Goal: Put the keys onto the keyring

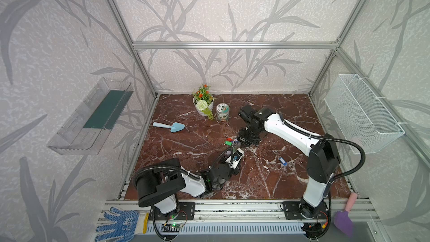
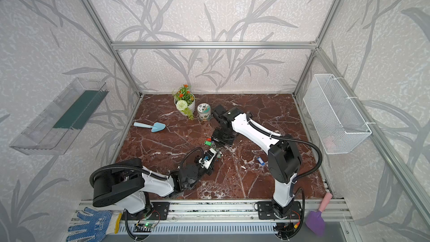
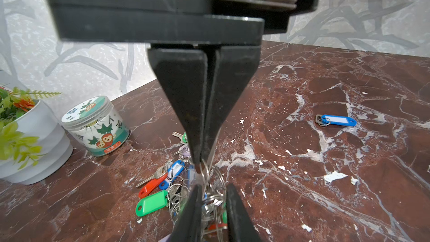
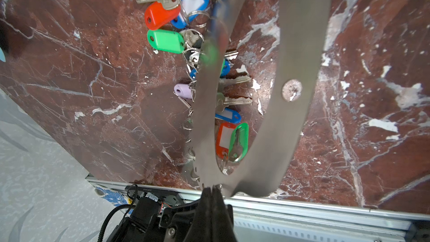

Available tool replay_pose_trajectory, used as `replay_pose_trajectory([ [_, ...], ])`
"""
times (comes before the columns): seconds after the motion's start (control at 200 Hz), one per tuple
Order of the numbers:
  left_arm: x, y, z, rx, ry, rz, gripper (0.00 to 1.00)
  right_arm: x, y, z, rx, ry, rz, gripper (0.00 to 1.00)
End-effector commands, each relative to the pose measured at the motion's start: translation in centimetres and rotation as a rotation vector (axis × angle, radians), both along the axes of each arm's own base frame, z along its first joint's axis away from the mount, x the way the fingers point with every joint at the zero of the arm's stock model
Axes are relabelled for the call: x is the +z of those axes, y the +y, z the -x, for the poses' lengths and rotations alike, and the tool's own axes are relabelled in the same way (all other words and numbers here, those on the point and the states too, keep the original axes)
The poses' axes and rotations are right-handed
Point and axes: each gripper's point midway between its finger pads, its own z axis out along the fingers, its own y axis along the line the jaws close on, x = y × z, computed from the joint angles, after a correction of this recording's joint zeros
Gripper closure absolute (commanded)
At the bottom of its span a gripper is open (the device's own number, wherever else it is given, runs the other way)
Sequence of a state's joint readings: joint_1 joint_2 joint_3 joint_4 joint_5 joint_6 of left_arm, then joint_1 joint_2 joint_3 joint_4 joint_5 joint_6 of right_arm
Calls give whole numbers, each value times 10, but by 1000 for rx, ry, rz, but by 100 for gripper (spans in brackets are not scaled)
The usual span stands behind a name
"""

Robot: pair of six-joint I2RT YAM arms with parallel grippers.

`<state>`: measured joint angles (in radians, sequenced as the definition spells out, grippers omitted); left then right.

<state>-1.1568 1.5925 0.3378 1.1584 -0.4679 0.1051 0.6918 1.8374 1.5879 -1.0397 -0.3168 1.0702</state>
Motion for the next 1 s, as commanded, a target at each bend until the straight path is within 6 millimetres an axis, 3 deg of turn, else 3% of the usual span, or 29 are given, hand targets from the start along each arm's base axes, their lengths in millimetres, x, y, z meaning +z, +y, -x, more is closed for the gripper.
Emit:
replay_pose_trajectory([
  [0.0, 11, -2, -4, 24, -26, 30, 81, 12, -3, 2, -9, -11, -25, 100],
  [0.665, 9, -9, -7, 33, -19, 25, 86, 8, -2, 3, -15, -4, -30, 100],
  [0.995, 1, -3, -8, 62, -5, 13, 85, 9, -2, 2, -17, -8, -36, 100],
])
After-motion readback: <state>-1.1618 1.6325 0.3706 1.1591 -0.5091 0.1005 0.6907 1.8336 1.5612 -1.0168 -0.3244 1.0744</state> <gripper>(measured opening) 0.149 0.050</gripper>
